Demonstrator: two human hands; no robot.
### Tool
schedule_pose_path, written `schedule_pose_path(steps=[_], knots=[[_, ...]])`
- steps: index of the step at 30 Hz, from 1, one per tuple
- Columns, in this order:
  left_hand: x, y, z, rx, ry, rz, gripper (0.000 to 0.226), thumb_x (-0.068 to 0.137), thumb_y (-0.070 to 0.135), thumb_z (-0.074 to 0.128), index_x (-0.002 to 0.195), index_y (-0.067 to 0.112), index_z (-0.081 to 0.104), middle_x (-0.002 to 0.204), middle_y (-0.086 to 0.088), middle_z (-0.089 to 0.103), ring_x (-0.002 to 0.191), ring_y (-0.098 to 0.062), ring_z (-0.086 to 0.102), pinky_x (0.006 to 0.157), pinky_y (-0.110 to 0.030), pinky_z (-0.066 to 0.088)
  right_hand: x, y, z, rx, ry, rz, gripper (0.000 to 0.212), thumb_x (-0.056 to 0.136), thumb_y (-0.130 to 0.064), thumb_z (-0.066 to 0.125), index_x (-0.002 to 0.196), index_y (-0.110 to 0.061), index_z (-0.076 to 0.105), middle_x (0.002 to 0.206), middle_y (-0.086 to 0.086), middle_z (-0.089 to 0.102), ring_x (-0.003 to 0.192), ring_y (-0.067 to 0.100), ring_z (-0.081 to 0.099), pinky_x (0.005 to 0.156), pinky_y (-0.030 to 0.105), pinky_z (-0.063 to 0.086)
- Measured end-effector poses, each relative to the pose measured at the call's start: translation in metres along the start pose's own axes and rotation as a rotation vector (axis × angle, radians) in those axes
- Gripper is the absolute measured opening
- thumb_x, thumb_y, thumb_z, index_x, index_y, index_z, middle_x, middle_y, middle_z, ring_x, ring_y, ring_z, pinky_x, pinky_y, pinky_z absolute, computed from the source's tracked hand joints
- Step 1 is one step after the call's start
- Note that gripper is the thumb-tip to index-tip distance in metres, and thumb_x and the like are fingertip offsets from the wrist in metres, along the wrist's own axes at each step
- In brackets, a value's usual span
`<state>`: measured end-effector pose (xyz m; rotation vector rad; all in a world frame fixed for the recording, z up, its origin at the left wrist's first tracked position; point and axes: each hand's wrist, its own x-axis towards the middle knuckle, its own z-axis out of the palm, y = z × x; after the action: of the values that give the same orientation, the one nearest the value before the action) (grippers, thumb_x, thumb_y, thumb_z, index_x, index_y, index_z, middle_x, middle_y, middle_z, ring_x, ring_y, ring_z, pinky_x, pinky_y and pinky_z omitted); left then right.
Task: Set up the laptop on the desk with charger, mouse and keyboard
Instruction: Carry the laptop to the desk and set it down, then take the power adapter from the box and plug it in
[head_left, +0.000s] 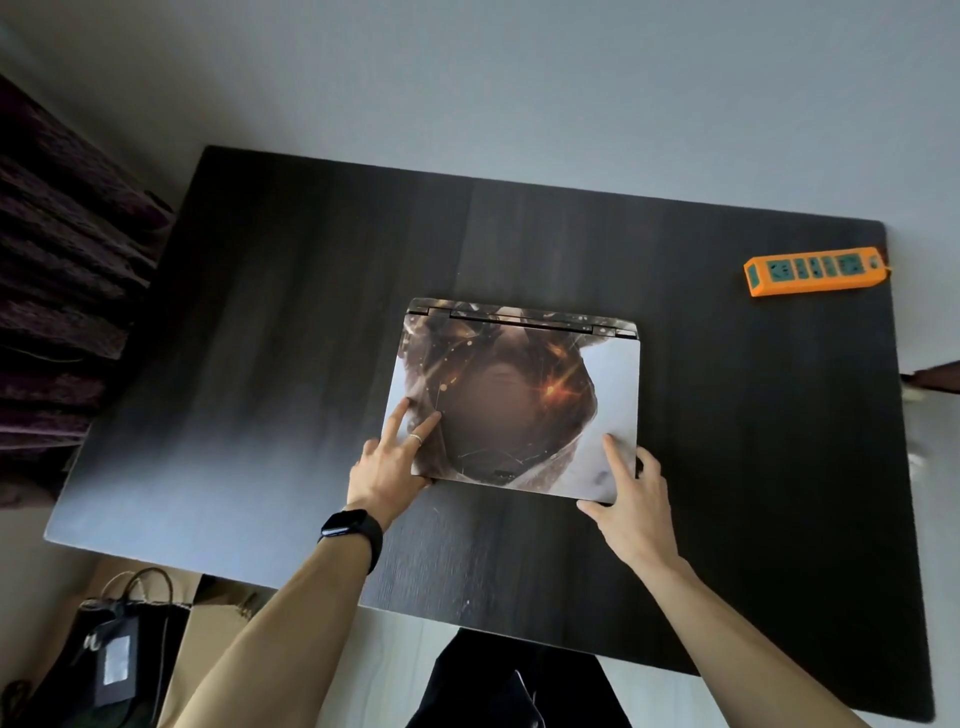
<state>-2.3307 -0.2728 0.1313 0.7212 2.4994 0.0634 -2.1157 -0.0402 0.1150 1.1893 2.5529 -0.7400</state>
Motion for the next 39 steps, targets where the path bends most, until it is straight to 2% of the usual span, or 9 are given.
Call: schedule_pose_path(steps=[8, 14, 18, 20, 24, 27, 29, 33, 39], knots=[[0.011, 0.005, 0.001, -0.008, -0.025, -0.018, 0.099, 0.081, 0.033, 0.079, 0.150, 0.056, 0.012, 0.164, 0.016, -0.008, 0.116, -0.031, 0.049, 0.084, -0.050, 0.058, 0.015, 0.004, -0.008, -0.018, -0.032, 0.003, 0.103, 0.076, -0.047, 0.082, 0.157, -0.038, 0.020, 0.158, 0.012, 0.026, 0.138, 0.033, 0.041, 0.107, 0.040, 0.045], [0.041, 0.019, -0.010, -0.030, -0.022, -0.059, 0.097, 0.083, 0.027, 0.075, 0.149, 0.057, 0.010, 0.163, 0.017, -0.011, 0.112, -0.035, 0.053, 0.088, -0.052, 0.055, 0.046, 0.002, -0.021, -0.047, -0.047, 0.000, 0.102, 0.078, -0.043, 0.082, 0.158, -0.036, 0.019, 0.157, 0.012, 0.025, 0.135, 0.033, 0.044, 0.105, 0.040, 0.047], [0.033, 0.025, -0.001, 0.023, -0.055, -0.098, 0.095, 0.087, 0.020, 0.062, 0.151, 0.053, 0.000, 0.164, 0.012, -0.014, 0.120, -0.036, 0.047, 0.093, -0.052, 0.051, 0.047, 0.007, -0.026, -0.071, -0.102, -0.008, 0.097, 0.083, -0.042, 0.078, 0.158, -0.038, 0.017, 0.159, 0.011, 0.023, 0.136, 0.033, 0.042, 0.104, 0.040, 0.048], [0.022, 0.032, 0.003, 0.032, -0.070, -0.115, 0.089, 0.088, 0.017, 0.056, 0.153, 0.048, 0.003, 0.164, 0.011, -0.011, 0.128, -0.038, 0.040, 0.098, -0.051, 0.047, 0.040, 0.008, -0.029, -0.180, -0.073, -0.020, 0.086, 0.085, -0.044, 0.074, 0.156, -0.037, 0.026, 0.160, 0.011, 0.023, 0.138, 0.034, 0.037, 0.103, 0.040, 0.048], [-0.018, 0.036, 0.010, -0.082, -0.116, -0.108, 0.073, 0.090, 0.021, 0.049, 0.153, 0.044, 0.021, 0.165, 0.014, 0.003, 0.127, -0.030, 0.046, 0.098, -0.044, 0.048, 0.014, -0.007, -0.025, -0.364, -0.014, -0.308, 0.057, 0.076, -0.039, 0.080, 0.130, -0.030, 0.066, 0.152, 0.009, 0.043, 0.136, 0.033, 0.041, 0.097, 0.045, 0.051], [-0.062, 0.030, 0.019, -0.161, -0.156, -0.152, 0.056, 0.092, 0.029, 0.043, 0.146, 0.043, 0.038, 0.148, 0.008, 0.045, 0.128, -0.025, 0.049, 0.100, -0.039, 0.047, -0.009, -0.033, -0.006, -0.424, -0.129, -0.535, 0.042, 0.078, -0.036, 0.075, 0.120, -0.032, 0.072, 0.149, 0.006, 0.050, 0.136, 0.030, 0.045, 0.100, 0.045, 0.049], [-0.090, 0.022, 0.028, -0.228, -0.128, -0.203, 0.051, 0.092, 0.031, 0.043, 0.142, 0.041, 0.044, 0.132, 0.005, 0.058, 0.124, -0.024, 0.054, 0.097, -0.037, 0.048, -0.026, -0.058, 0.006, -0.411, -0.212, -0.630, 0.038, 0.087, -0.036, 0.065, 0.124, -0.034, 0.069, 0.151, 0.000, 0.048, 0.139, 0.024, 0.040, 0.104, 0.041, 0.046], [-0.158, -0.025, 0.049, -0.386, 0.023, -0.378, 0.050, 0.091, 0.031, 0.044, 0.140, 0.037, 0.049, 0.130, 0.006, 0.060, 0.124, -0.024, 0.053, 0.099, -0.037, 0.048, -0.064, -0.127, 0.039, -0.392, -0.433, -0.814, 0.040, 0.097, -0.037, 0.049, 0.135, -0.034, 0.060, 0.151, -0.012, 0.044, 0.142, 0.015, 0.031, 0.111, 0.037, 0.037], [-0.267, -0.115, 0.086, -0.555, 0.159, -0.651, 0.050, 0.089, 0.031, 0.045, 0.139, 0.035, 0.051, 0.139, 0.008, 0.055, 0.127, -0.021, 0.050, 0.100, -0.036, 0.048, -0.136, -0.234, 0.108, -0.441, -0.549, -1.077, 0.040, 0.099, -0.033, 0.046, 0.137, -0.032, 0.059, 0.143, -0.012, 0.052, 0.138, 0.016, 0.036, 0.109, 0.034, 0.035]])
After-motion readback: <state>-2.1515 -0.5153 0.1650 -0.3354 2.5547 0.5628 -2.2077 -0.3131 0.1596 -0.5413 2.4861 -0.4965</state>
